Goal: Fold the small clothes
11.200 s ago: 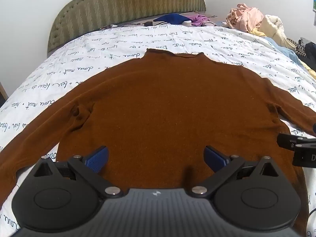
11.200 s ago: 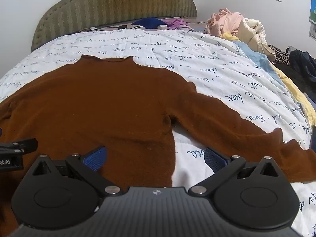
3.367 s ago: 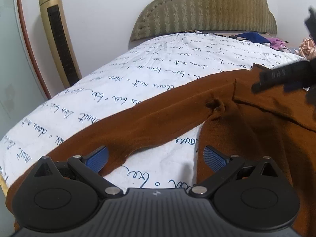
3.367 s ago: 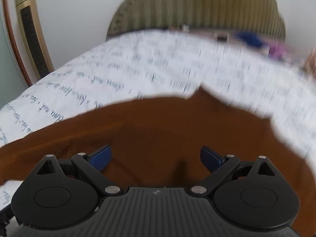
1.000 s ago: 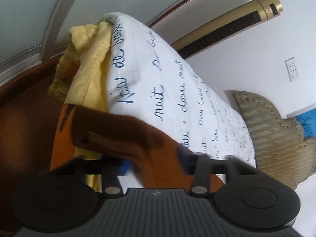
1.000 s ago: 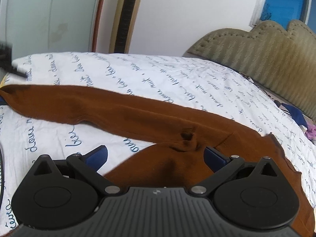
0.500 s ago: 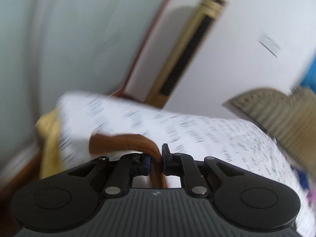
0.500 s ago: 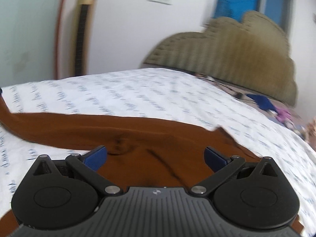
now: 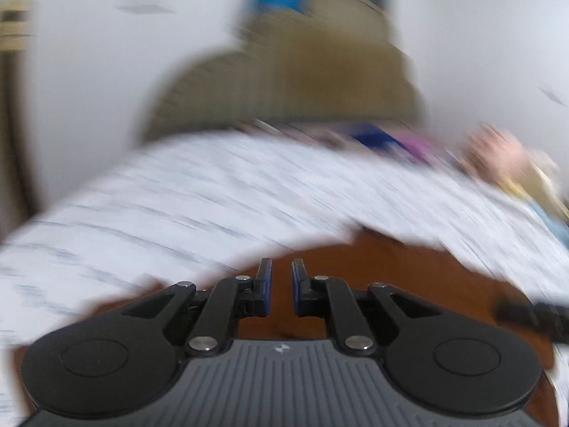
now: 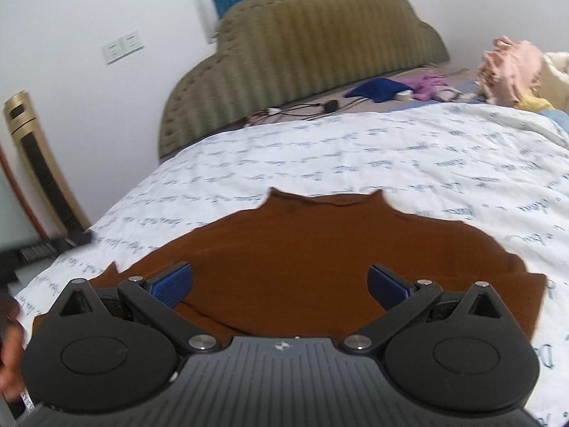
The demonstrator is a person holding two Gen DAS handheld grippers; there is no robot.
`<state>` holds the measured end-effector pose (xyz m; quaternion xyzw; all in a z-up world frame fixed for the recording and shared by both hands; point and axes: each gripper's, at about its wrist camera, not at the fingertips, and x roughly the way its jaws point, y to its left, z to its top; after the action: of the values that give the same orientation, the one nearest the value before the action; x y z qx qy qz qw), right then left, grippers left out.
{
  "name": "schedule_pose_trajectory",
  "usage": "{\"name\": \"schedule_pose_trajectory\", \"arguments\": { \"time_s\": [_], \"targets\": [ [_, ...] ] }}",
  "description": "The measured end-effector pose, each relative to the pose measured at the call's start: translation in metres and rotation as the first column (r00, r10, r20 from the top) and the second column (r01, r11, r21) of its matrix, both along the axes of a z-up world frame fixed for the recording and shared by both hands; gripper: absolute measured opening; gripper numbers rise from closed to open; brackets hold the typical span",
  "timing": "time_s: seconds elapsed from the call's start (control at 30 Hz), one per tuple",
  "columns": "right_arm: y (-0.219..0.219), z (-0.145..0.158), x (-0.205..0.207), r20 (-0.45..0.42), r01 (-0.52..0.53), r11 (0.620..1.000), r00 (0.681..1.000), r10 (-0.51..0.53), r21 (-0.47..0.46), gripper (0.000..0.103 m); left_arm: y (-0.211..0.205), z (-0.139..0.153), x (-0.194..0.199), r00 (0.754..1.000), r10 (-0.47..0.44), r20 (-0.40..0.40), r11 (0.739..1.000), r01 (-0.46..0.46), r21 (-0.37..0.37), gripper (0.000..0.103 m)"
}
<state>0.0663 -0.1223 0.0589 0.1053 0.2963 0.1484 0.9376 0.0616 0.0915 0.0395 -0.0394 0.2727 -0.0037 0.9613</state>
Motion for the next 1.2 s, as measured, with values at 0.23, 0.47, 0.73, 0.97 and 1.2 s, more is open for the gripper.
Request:
{"name": "schedule_pose_trajectory", "arguments": {
  "time_s": [0.23,0.47,0.73,0.97,1.2],
  "targets": [
    [-0.011,-0.011,0.008,-0.037,0.017,0.999,0.999,-0.016,0.035,0.103,-0.044,-0.036,-0.006,0.982,-0.148,-0.116,0.971,0.167,0.170,0.079],
    [0.003,-0.013,0.012,-0.049,-0.009,0.999,0.999,0.011,0.038,0.103,0.024,-0.004,-0.019,0.999,0.010,-0.051,0.998,-0.006,0.063,0.095],
    [0.052,-0.011,0.010,-0.033,-0.125,0.992,0.992,0.124,-0.031,0.103,0.103,0.001,-0.024,0.955,0.283,-0.084,0.959,-0.284,0.005,0.095],
    [0.088,-0.014,0.016,-0.074,-0.294,0.952,0.951,0.300,0.081,0.103,0.162,-0.008,-0.045,0.887,0.441,-0.138,0.892,-0.450,-0.042,0.095],
    [0.165,-0.015,0.026,-0.055,-0.412,0.905,0.911,0.409,-0.103,0.102,0.175,-0.010,-0.071,0.838,0.536,-0.106,0.844,-0.534,0.053,0.095]
  ]
}}
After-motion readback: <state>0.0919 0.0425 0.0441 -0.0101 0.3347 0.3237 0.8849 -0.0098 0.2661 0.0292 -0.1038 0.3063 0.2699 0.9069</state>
